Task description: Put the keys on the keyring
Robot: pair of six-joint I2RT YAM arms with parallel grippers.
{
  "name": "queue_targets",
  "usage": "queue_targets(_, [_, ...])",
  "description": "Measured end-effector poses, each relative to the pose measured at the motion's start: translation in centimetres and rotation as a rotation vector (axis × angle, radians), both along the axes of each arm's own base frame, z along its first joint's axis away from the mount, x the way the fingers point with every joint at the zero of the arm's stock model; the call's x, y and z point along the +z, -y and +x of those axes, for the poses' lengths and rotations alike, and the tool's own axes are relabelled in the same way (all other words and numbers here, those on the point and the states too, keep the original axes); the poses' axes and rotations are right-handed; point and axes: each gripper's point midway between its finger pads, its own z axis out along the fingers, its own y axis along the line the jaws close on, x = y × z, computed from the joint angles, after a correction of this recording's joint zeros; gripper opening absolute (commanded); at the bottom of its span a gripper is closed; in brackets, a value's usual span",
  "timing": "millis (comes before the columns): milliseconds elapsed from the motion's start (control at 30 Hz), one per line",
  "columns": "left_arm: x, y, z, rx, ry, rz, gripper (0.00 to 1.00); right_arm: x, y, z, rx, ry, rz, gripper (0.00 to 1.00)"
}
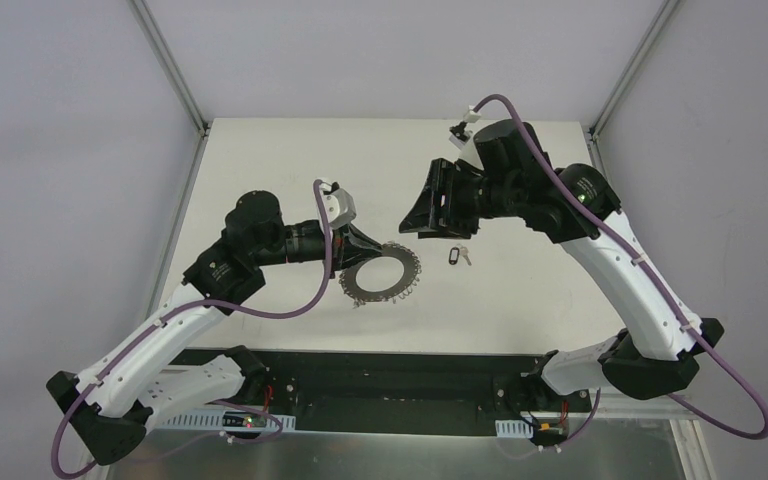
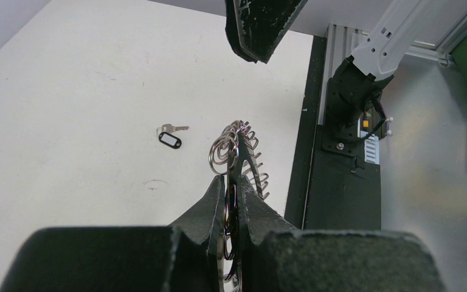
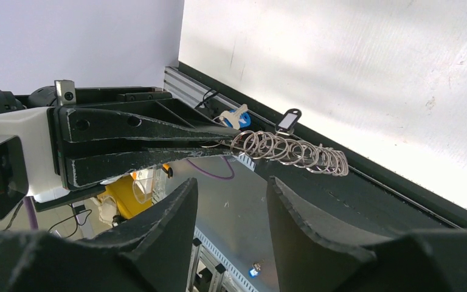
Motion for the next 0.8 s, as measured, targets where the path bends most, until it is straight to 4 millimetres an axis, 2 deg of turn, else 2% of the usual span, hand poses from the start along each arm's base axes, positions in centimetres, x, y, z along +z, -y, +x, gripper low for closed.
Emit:
queue_targets(467, [0.4,-0.4,-0.4,0.003,0.011,-0.013,0.00,-0.7,-2.3,0.2,0.019,-0.082,0.067,0.45])
queue_targets(800, [0.7,-0.5,-0.6,0.003,0.020,-0.019,0.00,-1.7,-3.1,0.4,0.018,-0.125,0.064,0.44])
